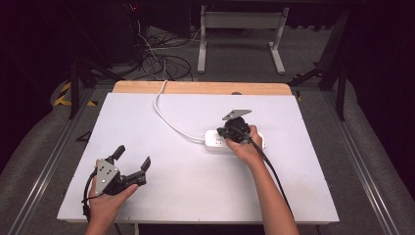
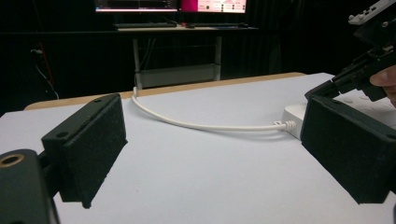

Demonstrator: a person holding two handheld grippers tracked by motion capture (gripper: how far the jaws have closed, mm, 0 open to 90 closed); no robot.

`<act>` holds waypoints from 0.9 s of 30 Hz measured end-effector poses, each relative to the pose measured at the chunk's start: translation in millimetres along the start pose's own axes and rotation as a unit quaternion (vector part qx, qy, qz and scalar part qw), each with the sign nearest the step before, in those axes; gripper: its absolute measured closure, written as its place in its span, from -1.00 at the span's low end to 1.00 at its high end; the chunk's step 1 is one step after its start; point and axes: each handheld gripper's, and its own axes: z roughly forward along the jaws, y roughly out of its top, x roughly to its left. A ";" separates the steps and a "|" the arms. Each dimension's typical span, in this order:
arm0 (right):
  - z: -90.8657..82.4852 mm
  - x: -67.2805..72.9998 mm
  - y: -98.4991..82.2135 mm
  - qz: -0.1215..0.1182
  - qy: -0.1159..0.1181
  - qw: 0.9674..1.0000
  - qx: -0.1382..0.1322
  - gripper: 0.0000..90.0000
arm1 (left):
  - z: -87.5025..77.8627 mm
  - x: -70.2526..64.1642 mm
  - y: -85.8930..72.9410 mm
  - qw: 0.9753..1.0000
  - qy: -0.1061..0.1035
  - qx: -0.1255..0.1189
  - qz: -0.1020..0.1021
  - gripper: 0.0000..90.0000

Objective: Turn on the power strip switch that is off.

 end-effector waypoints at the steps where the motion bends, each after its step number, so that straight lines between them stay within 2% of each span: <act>1: -0.3 -0.1 -0.1 0.001 -0.001 1.000 0.002 1.00 | 0.0 -0.1 0.1 1.000 0.000 0.001 0.001 -0.83; 14: 0.6 2.3 1.1 -0.005 -0.013 1.000 0.008 1.00 | 1.0 -1.0 0.6 1.000 -0.002 -0.001 0.001 -0.83; 19: 1.7 6.1 2.7 -0.015 -0.027 0.999 0.013 1.00 | 2.1 -1.1 0.7 1.000 -0.003 -0.001 0.001 -0.83; 24: 2.3 11.5 5.1 -0.034 -0.043 0.998 0.025 1.00 | 2.9 -2.1 1.0 1.000 -0.003 -0.001 0.000 -0.83; 27: 2.6 11.9 5.1 -0.028 -0.045 0.998 0.026 1.00 | 3.0 -2.5 1.1 1.000 -0.005 -0.001 0.000 -0.83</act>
